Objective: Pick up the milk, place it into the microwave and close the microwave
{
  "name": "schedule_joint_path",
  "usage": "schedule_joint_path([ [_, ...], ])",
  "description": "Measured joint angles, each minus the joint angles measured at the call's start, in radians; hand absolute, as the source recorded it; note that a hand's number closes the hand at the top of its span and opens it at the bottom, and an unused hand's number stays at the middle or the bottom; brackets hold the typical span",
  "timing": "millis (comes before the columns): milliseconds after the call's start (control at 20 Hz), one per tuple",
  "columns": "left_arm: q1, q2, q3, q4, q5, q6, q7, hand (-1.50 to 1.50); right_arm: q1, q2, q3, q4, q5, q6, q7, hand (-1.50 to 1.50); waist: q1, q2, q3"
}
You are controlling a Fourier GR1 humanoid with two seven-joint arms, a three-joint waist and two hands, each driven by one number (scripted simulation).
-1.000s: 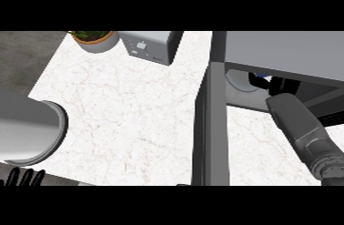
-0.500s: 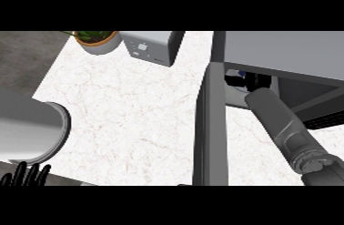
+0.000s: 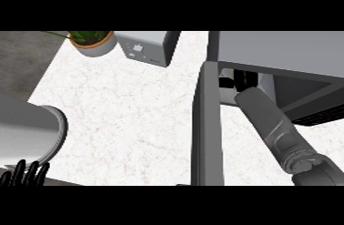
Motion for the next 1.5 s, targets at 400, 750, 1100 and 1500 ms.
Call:
schedule_joint_path([
  [400,0.011,0.006,0.008,-0.011,0.010,-0.009,0.000,-1.50,0.058,0.022,-0.096,-0.063,-0.091,0.147,-0.116,-1.50,-0.039,-0.009,0.001],
  [750,0.052,0.000,0.006,-0.030,0.005,-0.015,-0.010,-1.50,0.141,0.054,-0.184,-0.097,-0.182,0.329,-0.242,-1.50,-0.071,-0.031,0.000],
  [1100,0.102,-0.013,-0.002,-0.070,-0.001,-0.009,0.008,-1.50,0.228,0.086,-0.226,-0.105,-0.224,0.438,-0.357,-1.50,-0.099,-0.049,-0.002],
  [1500,0.115,-0.037,-0.022,-0.075,-0.036,-0.002,0.024,-1.50,0.333,0.085,-0.230,-0.129,-0.237,0.573,-0.447,-1.50,-0.132,-0.064,-0.004],
])
